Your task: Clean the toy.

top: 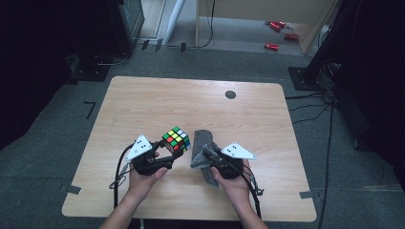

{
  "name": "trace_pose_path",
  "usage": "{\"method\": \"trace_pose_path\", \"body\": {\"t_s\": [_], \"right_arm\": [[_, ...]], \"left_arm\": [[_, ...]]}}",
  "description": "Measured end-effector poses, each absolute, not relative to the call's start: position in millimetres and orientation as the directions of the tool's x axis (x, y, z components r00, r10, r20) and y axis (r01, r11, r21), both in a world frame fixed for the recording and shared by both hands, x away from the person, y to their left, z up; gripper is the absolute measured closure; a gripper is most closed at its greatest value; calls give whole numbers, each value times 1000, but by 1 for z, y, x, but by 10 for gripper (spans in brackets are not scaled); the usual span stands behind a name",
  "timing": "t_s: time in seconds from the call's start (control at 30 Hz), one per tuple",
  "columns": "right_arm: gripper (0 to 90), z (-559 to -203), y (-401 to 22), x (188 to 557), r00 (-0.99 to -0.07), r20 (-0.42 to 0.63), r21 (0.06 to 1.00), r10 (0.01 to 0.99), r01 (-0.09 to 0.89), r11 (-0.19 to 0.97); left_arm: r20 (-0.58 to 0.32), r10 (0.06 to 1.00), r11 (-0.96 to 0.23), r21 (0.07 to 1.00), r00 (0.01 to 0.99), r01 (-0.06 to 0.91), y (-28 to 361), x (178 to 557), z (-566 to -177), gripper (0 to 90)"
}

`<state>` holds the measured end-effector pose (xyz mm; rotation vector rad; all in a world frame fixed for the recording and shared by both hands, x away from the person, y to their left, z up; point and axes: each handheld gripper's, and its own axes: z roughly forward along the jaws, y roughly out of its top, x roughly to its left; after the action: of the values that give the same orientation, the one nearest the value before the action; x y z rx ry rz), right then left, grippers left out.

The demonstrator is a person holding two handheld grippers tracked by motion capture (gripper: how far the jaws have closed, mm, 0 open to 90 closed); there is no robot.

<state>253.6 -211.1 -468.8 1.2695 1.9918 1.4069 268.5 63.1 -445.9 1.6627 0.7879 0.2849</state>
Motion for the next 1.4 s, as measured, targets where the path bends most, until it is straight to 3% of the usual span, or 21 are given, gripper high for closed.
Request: {"method": "trace_pose_path", "body": {"t_s": [0.1,0.17,0.33,0.47,0.67,0.83,0.93,1.23,1.4], "right_arm": [[707,-478,-213,259,-468,93,867,879,471,159],[680,-483,-216,263,-464,90,846,881,503,179],[486,-491,-223,273,-470,141,799,871,574,180],[385,-482,-225,272,-476,131,821,870,544,174],[383,-460,-221,261,-506,112,875,855,458,156],[383,-442,-210,249,-548,151,910,823,402,101],[369,-436,-202,243,-586,162,917,794,386,98],[258,-438,-188,242,-596,285,877,751,479,47],[226,-444,-182,244,-595,290,851,750,518,82]], "left_arm": [[-208,636,-82,939,743,333,60,268,-446,348],[-196,636,-96,940,747,328,59,267,-446,348],[-177,639,-121,938,748,325,55,266,-448,348],[-157,644,-146,935,749,322,54,266,-450,348],[-38,666,-262,923,745,281,45,264,-459,348],[96,648,-379,901,756,210,31,257,-464,348],[130,636,-410,892,760,191,25,254,-468,348],[223,635,-462,877,740,133,18,248,-473,348],[263,627,-465,882,733,82,14,242,-472,348]]}}
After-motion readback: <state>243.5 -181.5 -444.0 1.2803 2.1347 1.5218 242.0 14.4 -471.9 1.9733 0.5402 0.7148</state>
